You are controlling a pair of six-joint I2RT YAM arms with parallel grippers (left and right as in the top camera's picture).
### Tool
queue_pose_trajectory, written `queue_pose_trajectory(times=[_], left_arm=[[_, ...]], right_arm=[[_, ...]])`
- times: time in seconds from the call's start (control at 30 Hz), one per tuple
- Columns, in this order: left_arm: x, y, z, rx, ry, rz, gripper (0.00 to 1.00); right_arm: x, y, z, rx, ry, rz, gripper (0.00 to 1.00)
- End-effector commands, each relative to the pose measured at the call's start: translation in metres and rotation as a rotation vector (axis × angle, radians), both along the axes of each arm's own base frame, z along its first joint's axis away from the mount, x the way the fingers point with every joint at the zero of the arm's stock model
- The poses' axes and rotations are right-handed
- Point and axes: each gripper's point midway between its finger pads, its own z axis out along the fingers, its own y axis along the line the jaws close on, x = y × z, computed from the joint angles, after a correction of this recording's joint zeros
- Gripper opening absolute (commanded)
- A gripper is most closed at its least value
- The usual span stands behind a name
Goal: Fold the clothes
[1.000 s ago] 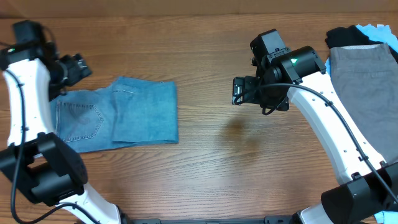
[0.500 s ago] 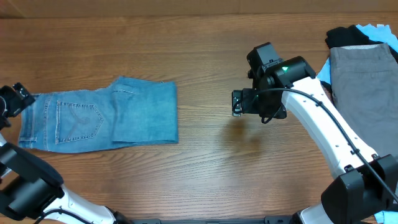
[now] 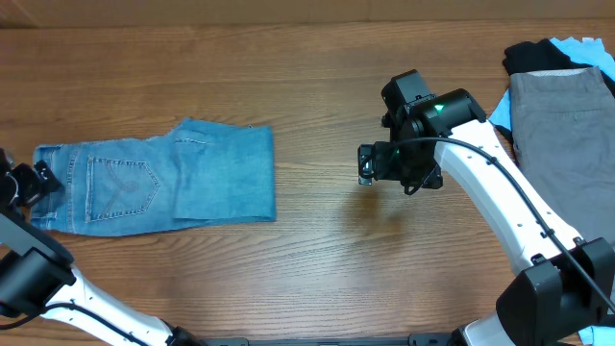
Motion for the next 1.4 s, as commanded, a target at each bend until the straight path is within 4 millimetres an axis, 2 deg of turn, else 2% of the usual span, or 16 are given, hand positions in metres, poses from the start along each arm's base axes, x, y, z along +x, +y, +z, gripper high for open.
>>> queue_pose_trajectory(times=[0.0,0.17,0.4,0.57,0.6,0.63,0.7,0.8,0.83,0.97,1.03,1.13,1.23,1.3,1.33,1.37], left_arm=[[-0.015,0.030,0.003,0.075,0.015,0.030,1.00],[-0.005,0.030,-0.004,0.037,-0.072,-0.064,1.00],[0.011,-0.003,-0.049,-0.123,-0.099,-0.158,0.99],[0.019,-0.011,-0.051,-0.134,-0.103,-0.180,0.98],[0.021,-0.013,-0.051,-0.138,-0.107,-0.183,0.95],[0.023,-0.016,-0.050,-0.150,-0.116,-0.186,0.84],[0.026,-0.022,-0.048,-0.178,-0.135,-0.190,0.75],[0.027,-0.031,-0.047,-0.206,-0.136,-0.197,0.66],[0.027,-0.034,-0.048,-0.213,-0.129,-0.200,0.56],[0.024,-0.037,-0.047,-0.227,-0.113,-0.175,0.04],[0.024,-0.037,-0.047,-0.236,-0.110,-0.136,0.04],[0.034,-0.042,-0.032,-0.270,-0.169,-0.103,0.04],[0.048,-0.042,-0.003,-0.267,-0.258,-0.088,0.04],[0.067,-0.046,0.041,-0.273,-0.402,-0.104,0.04],[0.077,-0.050,0.071,-0.271,-0.487,-0.122,0.04],[0.081,-0.052,0.090,-0.257,-0.524,-0.121,0.04]], right_arm=[[-0.003,0.001,0.003,0.010,-0.001,0.005,1.00],[-0.003,0.001,0.003,0.011,0.001,-0.003,1.00],[-0.005,0.004,0.004,0.031,0.011,-0.008,1.00],[-0.005,0.005,0.004,0.031,0.010,-0.011,1.00],[-0.004,0.005,0.004,0.032,0.009,-0.011,1.00],[-0.004,0.005,0.004,0.033,0.007,-0.011,1.00],[-0.004,0.005,0.004,0.033,0.007,-0.011,1.00],[-0.004,0.005,0.004,0.033,0.006,-0.010,1.00],[-0.004,0.005,0.004,0.032,0.007,-0.011,1.00],[-0.004,0.005,0.004,0.032,0.006,-0.011,1.00],[-0.003,0.005,0.004,0.033,0.004,-0.010,1.00],[0.001,0.007,0.004,0.039,-0.012,-0.010,1.00],[0.004,0.008,0.005,0.046,-0.027,-0.010,1.00],[0.010,0.010,0.005,0.053,-0.047,-0.009,1.00],[0.014,0.012,0.005,0.060,-0.063,-0.009,1.00],[0.018,0.013,0.005,0.065,-0.076,-0.008,1.00]])
